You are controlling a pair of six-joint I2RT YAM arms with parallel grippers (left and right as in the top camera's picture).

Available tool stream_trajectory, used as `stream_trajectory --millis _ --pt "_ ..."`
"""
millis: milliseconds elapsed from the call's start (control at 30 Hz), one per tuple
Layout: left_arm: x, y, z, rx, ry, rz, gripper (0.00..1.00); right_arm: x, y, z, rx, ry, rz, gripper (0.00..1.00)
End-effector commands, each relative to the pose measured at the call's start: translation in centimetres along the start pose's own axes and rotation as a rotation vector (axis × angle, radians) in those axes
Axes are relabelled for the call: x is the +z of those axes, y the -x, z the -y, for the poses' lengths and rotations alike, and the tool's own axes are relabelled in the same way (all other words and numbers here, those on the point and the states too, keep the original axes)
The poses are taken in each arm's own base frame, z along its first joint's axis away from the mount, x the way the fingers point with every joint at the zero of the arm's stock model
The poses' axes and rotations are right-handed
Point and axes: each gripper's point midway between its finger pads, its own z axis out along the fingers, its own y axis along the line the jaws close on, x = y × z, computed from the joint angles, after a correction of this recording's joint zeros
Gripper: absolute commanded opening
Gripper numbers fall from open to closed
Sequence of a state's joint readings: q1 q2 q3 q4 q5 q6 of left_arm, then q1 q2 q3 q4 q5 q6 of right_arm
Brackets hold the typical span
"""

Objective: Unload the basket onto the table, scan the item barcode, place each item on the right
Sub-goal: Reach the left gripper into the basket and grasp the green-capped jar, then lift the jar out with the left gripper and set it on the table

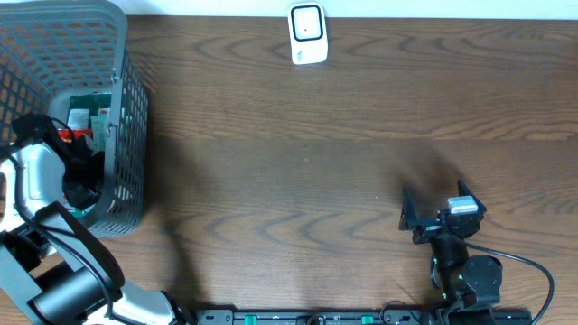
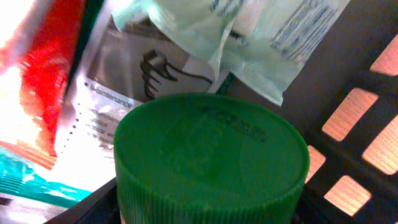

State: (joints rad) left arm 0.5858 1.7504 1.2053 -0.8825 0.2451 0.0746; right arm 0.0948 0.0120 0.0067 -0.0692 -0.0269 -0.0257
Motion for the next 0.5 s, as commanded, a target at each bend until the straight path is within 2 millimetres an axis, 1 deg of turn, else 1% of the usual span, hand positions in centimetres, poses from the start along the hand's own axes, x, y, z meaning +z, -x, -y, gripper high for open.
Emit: stream_trajectory --millis 0,100,133,167,200,267,333,400,467 --pt "-4.3 3.4 0.1 0.0 -0.001 0.158 0.51 0.0 0.0 -0.2 0.013 0.009 0.001 0.99" --pt "-6.9 4.3 -0.7 -0.02 0.061 0.241 0.52 0.0 0.0 -0.2 0.013 0.009 0.001 0.99" --pt "-8.5 4.6 -0.8 -0.014 0.085 0.297 0.52 0.0 0.0 -0.2 0.013 0.009 0.001 0.99" --pt "-9.3 4.8 -0.7 -0.01 0.084 0.325 0.52 0.0 0.0 -0.2 0.013 0.009 0.001 0.99" --pt "-10.6 4.8 -0.4 -0.003 0.084 0.368 0.52 0.0 0.0 -0.2 0.013 0.009 0.001 0.99" --pt "-11.9 4.7 -0.2 0.003 0.084 0.406 0.51 0.0 0.0 -0.2 0.013 0.009 0.001 0.99" --pt "-13.3 5.1 0.1 0.012 0.084 0.464 0.52 0.0 0.0 -0.2 0.013 0.009 0.001 0.99" --pt "-15.3 5.8 0.5 0.025 0.084 0.55 0.52 0.0 0.0 -0.2 0.013 0.009 0.001 0.99" --pt "-18.0 6.6 1.0 0.041 0.083 0.651 0.52 0.0 0.0 -0.2 0.013 0.009 0.001 0.99"
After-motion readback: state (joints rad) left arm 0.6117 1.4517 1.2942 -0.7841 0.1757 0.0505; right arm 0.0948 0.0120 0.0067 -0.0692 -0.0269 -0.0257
